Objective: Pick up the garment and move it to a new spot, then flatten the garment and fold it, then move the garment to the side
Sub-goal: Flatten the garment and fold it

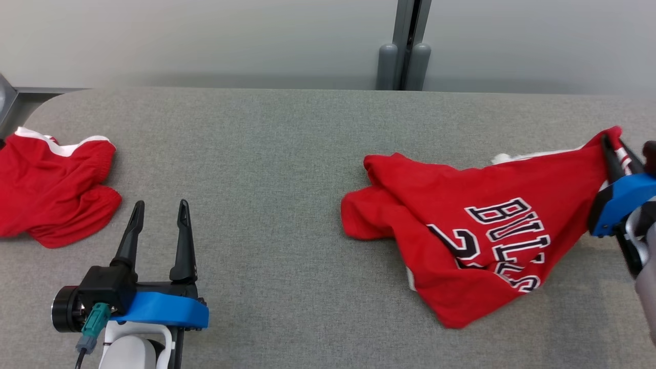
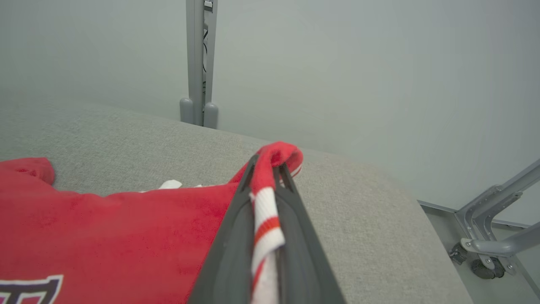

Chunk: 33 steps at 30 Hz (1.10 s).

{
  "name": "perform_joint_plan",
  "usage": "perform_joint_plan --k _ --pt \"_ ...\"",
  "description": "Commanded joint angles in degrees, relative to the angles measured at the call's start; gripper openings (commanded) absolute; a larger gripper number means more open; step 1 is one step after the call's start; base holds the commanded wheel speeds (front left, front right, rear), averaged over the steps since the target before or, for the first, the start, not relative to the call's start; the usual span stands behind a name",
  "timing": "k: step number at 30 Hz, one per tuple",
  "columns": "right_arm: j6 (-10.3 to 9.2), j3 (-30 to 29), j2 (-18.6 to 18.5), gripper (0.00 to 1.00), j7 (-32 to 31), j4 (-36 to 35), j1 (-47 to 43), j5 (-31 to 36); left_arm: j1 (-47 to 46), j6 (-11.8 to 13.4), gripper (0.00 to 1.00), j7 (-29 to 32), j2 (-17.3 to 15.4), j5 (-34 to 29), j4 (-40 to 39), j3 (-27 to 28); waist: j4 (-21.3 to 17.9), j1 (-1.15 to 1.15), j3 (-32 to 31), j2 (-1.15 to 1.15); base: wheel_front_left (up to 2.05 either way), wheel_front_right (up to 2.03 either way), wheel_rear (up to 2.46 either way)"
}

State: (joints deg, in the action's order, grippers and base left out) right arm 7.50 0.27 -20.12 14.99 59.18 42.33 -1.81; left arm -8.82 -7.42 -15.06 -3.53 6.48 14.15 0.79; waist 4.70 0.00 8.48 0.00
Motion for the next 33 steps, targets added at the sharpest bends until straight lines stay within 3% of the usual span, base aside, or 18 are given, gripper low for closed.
perform_joint_plan --k 1,6,12,23,33 --pt "-0.01 -0.88 -1.22 0.00 0.27 -1.06 -0.37 -0.23 0.34 -0.09 1.00 -0.17 -0.09 -0.12 -0.31 0.04 -0.32 0.00 -0.43 0.00 0.00 0.00 0.00" --pt "-0.01 -4.03 -3.18 0.00 0.28 -5.20 -0.67 1.57 1.12 -0.09 1.00 -0.17 0.11 -0.06 -0.81 0.00 -0.42 0.00 -1.19 0.00 0.00 0.00 0.00" --pt "-0.01 -2.77 0.91 0.00 0.26 -10.94 -1.87 2.87 1.58 -0.09 1.00 -0.17 0.29 0.51 -1.14 0.35 -0.32 0.00 -1.67 0.00 0.00 0.00 0.00" --pt "-0.01 9.91 12.78 0.00 0.26 -15.05 -0.52 -0.11 0.95 -0.09 1.00 -0.17 0.48 1.08 -0.17 -0.73 1.79 0.00 -2.57 0.00 0.00 0.00 0.00" --pt "-0.01 23.03 17.13 0.00 0.26 -12.15 2.13 -7.76 0.08 -0.09 1.00 -0.17 0.58 2.07 0.40 -2.39 5.60 0.00 -1.10 0.00 0.00 0.00 0.00"
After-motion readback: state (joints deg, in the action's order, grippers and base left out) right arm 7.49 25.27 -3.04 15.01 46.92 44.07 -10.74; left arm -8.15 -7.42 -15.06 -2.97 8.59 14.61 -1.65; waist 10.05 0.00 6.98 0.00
